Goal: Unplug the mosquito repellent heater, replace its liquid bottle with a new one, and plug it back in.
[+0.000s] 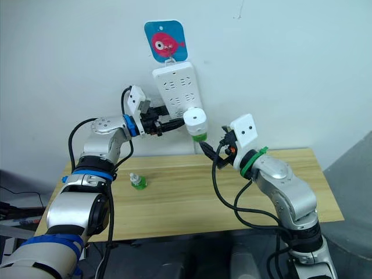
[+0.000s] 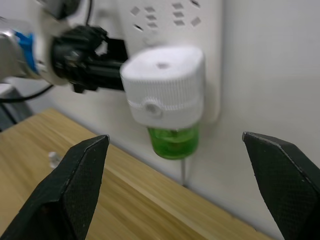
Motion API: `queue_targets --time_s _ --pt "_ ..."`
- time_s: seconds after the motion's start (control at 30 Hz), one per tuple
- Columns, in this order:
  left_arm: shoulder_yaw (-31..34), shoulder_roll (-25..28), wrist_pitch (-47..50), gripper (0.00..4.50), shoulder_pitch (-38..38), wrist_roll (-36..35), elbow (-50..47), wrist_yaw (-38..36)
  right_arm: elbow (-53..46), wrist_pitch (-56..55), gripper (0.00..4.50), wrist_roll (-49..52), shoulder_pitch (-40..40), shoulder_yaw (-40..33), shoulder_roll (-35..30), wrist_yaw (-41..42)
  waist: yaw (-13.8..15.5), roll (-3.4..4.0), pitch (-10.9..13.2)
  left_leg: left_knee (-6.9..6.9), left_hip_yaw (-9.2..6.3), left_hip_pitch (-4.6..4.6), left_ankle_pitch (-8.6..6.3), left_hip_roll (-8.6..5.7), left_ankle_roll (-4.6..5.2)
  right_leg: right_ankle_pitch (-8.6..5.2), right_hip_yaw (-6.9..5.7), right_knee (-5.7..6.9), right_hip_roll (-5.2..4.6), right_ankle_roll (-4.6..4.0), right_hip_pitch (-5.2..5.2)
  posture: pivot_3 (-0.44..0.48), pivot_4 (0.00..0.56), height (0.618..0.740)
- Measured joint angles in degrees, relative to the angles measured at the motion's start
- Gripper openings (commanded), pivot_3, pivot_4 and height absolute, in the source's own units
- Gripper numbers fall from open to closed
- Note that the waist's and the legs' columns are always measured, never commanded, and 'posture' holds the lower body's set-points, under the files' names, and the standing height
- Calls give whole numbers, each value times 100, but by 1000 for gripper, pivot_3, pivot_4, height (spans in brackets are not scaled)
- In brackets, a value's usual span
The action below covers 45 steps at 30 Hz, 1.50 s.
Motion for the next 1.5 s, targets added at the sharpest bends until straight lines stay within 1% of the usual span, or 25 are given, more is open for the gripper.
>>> queue_targets --time_s 0.07,0.1,0.27,0.5,0.6,0.83,0.93,1.0,1.03,1.2,1.33,1.4,1.5 --pt "4 -3 150 1517 8 -53 -180 -78 0 15 4500 -51 35 6 59 -91 -17 1 2 0 1 0 0 0 0 0 0 3 0 0 -2 -221 212 740" --pt "58 -6 249 1356 14 -140 -243 -68 -9 18 4500 -71 34 13 125 -160 -31 0 2 0 1 0 0 1 0 0 0 4 0 0 -2 -221 212 740" --pt "62 24 636 1355 126 -200 -631 -28 2 19 4500 -334 -72 207 529 -509 -44 1 5 -1 0 -2 0 -1 0 0 0 2 1 0 -4 -218 212 740" --pt "47 3 902 1355 314 -236 -1051 86 400 -59 4500 -741 -669 327 1102 -964 -44 1 5 -1 -6 -1 0 -3 0 0 3 3 0 0 -5 -209 213 740" --pt "47 4 988 1355 357 -242 -1145 111 677 -148 4500 -914 -804 385 1222 -1061 -45 2 5 -3 -5 -2 0 -4 0 0 2 2 -1 0 -6 -203 211 740" --pt "40 3 1008 1355 385 -240 -1229 178 1091 -429 4500 -1244 -898 503 1253 -1019 -48 2 5 -1 -6 -1 0 -13 0 0 2 5 -4 0 -7 -193 207 740" --pt "39 2 1008 1355 407 -240 -1258 226 1124 -464 3877 -1267 -927 492 1350 -957 -49 2 5 0 -7 -1 0 -13 0 0 3 8 -4 0 -8 -192 205 740" --pt "39 1 1008 1355 416 -241 -1272 239 1117 -474 3191 -1252 -932 490 1389 -884 -50 2 5 1 -8 -1 0 -13 0 0 2 10 -4 0 -8 -191 200 740" --pt "40 1 1008 1355 426 -242 -1289 243 1115 -474 2967 -1243 -930 491 1396 -864 -50 2 5 3 -7 -1 0 -13 0 0 3 11 -4 0 -8 -191 200 740" --pt "31 -1 1007 1355 500 -299 -1397 242 931 -464 2956 -1251 -804 476 1277 -745 -49 2 5 1 -18 -2 0 -22 0 0 3 10 -10 0 -8 -182 194 740" --pt "-13 -43 971 1355 493 -355 -1415 305 481 -274 2956 -1183 -597 412 1004 -605 -26 2 4 -4 -37 -6 -4 -38 5 0 -1 7 -15 0 -7 -182 194 740" --pt "-12 72 903 1355 503 -252 -1352 385 148 -45 2956 -1009 -371 226 855 -506 -47 2 5 -8 -29 -9 -6 -40 8 0 1 5 -19 0 -10 -178 195 740" --pt "-5 106 842 1355 509 -235 -1265 468 -133 282 2956 -797 -327 -105 787 -481 -76 2 5 7 -21 -6 -3 -35 5 0 1 12 -20 0 -11 -177 194 740"
